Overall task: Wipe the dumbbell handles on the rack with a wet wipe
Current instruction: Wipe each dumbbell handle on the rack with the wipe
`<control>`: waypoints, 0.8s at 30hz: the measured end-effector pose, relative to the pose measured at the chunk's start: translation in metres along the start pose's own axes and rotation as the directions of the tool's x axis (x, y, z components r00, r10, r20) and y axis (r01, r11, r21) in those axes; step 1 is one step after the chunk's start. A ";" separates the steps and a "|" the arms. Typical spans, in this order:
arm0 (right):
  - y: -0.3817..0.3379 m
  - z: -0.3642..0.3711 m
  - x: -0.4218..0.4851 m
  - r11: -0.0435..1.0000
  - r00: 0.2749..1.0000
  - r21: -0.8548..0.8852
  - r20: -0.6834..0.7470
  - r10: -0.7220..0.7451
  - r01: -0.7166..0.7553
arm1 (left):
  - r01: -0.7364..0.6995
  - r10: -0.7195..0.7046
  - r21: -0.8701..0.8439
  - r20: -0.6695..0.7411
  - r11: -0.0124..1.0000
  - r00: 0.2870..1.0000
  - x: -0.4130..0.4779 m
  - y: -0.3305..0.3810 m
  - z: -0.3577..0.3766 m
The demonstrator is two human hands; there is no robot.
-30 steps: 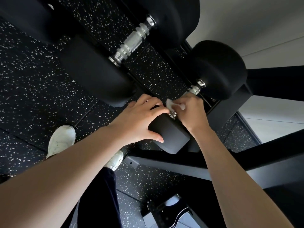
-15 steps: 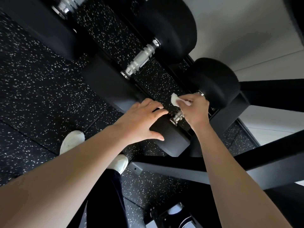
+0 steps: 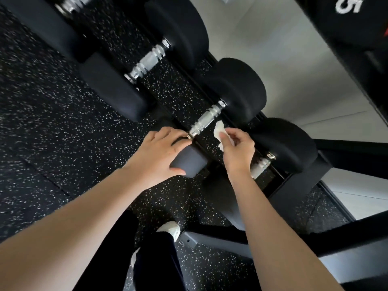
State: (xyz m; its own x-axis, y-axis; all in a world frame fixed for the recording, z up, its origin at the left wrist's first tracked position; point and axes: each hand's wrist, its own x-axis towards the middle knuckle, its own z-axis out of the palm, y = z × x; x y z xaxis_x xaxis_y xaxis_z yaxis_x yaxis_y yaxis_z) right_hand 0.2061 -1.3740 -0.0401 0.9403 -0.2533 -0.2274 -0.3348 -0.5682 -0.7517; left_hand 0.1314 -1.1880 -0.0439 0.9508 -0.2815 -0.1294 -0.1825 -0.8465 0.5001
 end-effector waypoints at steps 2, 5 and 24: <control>-0.004 0.020 0.009 1.000 0.998 0.009 -0.060 0.021 -0.020 | -0.012 0.012 -0.011 -0.015 1.000 1.000 0.005 -0.011 0.000; -0.011 0.042 0.028 0.993 0.976 0.077 -0.193 0.097 -0.084 | 0.006 -0.006 -0.041 0.014 0.999 1.000 0.012 -0.028 -0.002; -0.004 0.061 0.028 0.988 0.990 -0.148 0.121 0.068 -0.050 | -0.022 0.038 -0.219 0.070 0.976 0.997 0.030 -0.067 0.001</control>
State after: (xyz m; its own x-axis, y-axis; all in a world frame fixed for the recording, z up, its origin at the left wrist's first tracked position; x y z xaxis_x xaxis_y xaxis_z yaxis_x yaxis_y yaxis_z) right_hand 0.2375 -1.3308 -0.0815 0.9159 -0.1951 -0.3509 -0.3865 -0.6646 -0.6394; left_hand 0.1724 -1.1399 -0.0820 0.9231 -0.3447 -0.1702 -0.1442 -0.7208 0.6779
